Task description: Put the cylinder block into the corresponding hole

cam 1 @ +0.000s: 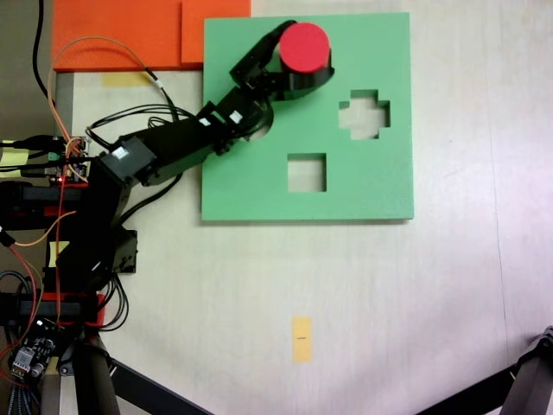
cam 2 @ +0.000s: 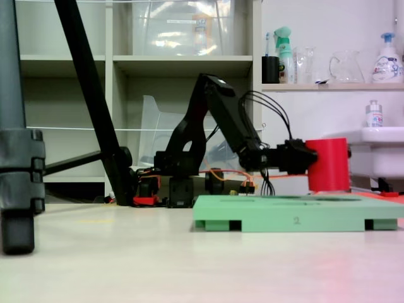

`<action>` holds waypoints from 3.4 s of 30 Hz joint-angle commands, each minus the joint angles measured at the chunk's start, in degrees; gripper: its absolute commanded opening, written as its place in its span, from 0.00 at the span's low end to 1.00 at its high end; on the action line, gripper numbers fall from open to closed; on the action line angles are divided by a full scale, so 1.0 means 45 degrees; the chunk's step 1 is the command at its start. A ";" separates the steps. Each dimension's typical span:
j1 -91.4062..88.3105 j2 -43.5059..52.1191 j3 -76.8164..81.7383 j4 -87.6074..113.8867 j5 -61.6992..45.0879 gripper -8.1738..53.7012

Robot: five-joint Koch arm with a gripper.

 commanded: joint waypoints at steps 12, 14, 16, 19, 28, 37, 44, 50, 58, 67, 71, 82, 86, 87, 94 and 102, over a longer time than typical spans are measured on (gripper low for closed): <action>-0.0820 0.4121 0.5605 -0.0996 -0.0117 0.66; -0.0820 0.4004 0.5957 -0.1230 -0.0156 0.66; -0.0820 0.4004 0.6309 -0.1309 -0.0156 0.66; -0.0801 0.4004 0.6816 -0.1543 -0.0156 0.66; -0.0938 0.3848 0.8535 -0.3555 -0.0137 0.66; -0.1035 0.3184 0.9746 -0.5020 -0.0137 0.66; -0.0684 0.2520 0.9961 -0.5664 -0.0137 0.67; -0.0586 0.0918 0.9395 -0.6484 -0.0059 0.67; -0.0488 0.0703 0.9004 -0.6504 -0.0020 0.67; -0.0820 0.2813 1.0254 -0.6523 0.0059 0.67; -0.0977 0.3086 1.0645 -0.6348 0.0332 0.67; -0.0605 0.1406 0.9844 -0.6367 0.0293 0.67; -0.0352 0.0859 0.9219 -0.6445 0.0234 0.67; -0.0332 0.0723 0.9043 -0.6445 0.0234 0.67; -0.0430 0.0664 0.8652 -0.6660 0.0117 0.67; -0.0410 0.1621 0.8672 -0.6914 -0.0625 0.68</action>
